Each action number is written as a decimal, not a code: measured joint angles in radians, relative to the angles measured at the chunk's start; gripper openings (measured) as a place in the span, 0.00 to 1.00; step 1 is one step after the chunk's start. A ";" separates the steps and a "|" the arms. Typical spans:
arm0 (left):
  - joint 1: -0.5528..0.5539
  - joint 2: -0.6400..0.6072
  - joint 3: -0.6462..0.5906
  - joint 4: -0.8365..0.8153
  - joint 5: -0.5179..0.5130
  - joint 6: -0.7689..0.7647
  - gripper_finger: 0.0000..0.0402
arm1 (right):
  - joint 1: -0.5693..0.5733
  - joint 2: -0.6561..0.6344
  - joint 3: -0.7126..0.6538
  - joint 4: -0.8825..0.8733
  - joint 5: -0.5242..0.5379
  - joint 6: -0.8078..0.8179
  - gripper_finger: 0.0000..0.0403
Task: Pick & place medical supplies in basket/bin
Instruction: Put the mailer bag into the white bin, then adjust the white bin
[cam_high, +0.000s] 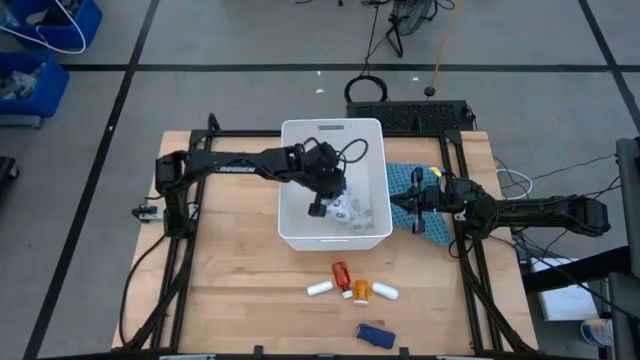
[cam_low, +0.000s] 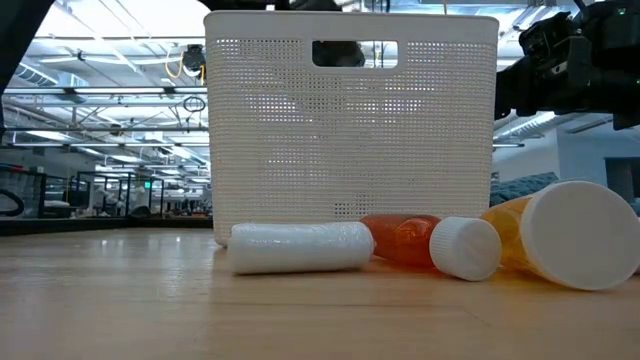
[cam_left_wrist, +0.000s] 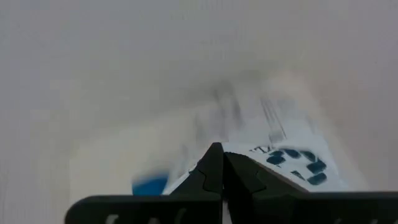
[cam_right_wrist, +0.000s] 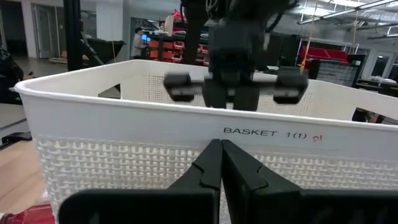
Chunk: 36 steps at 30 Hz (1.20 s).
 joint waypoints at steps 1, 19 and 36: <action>0.001 0.003 -0.001 -0.030 -0.020 0.000 0.00 | 0.000 0.000 0.000 -0.001 0.000 0.001 0.00; 0.000 0.002 0.029 -0.162 0.028 0.008 0.31 | 0.000 0.000 0.000 -0.006 -0.002 0.035 0.00; -0.014 -0.055 0.500 -0.640 -0.063 0.082 0.60 | 0.000 0.000 0.000 -0.007 -0.005 0.035 0.00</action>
